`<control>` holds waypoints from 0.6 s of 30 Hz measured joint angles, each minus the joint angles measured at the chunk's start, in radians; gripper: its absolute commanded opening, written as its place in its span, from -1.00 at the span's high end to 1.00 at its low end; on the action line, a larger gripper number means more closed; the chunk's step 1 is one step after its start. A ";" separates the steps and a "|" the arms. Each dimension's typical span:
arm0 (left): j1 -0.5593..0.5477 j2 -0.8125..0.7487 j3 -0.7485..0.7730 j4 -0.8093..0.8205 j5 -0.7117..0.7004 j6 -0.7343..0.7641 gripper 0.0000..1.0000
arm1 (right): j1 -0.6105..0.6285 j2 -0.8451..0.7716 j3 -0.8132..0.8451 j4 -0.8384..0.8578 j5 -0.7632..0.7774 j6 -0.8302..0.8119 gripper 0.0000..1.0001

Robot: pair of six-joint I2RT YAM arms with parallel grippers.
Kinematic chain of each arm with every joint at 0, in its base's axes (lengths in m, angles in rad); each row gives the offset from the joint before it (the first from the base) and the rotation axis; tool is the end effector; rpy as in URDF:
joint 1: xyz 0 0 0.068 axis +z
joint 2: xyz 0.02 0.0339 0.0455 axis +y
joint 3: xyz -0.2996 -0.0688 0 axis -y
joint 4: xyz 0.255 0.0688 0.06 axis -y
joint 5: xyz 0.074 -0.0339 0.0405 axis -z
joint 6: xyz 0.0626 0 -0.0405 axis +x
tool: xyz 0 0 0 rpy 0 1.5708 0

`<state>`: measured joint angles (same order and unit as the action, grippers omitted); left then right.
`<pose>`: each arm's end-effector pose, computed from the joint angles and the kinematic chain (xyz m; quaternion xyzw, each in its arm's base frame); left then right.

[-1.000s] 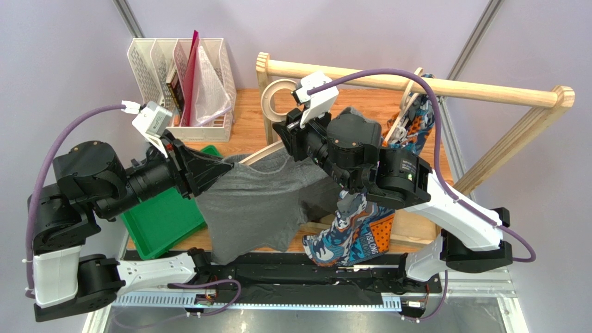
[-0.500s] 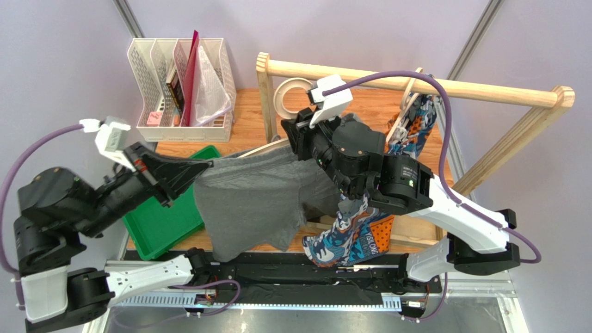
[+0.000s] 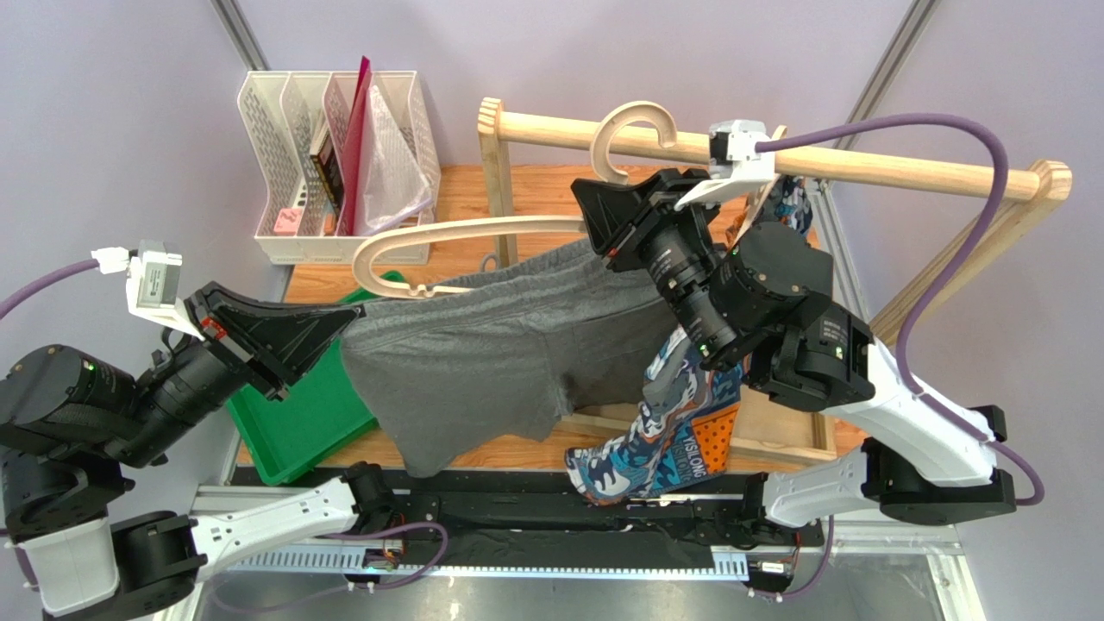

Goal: Remove the shorts from the hanger

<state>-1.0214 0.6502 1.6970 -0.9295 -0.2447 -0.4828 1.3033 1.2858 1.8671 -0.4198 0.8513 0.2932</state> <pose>0.0082 0.0156 0.5614 0.0875 0.6600 -0.4475 0.5971 0.1061 0.2091 0.6097 -0.0102 0.6685 0.3102 0.6758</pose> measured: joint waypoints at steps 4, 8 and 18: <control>0.000 0.010 -0.004 0.009 0.000 0.001 1.00 | -0.009 0.001 0.024 -0.019 -0.052 0.081 1.00; 0.000 0.011 -0.036 0.037 0.000 -0.002 1.00 | -0.012 0.003 0.024 -0.029 -0.146 0.174 1.00; 0.000 0.101 -0.062 0.064 -0.001 -0.010 1.00 | -0.013 0.024 0.031 0.003 -0.379 0.313 1.00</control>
<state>-1.0214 0.7509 1.6348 -0.8658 -0.2455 -0.4927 1.2907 1.3094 1.8984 -0.4164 0.4725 0.6064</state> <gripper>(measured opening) 0.008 0.156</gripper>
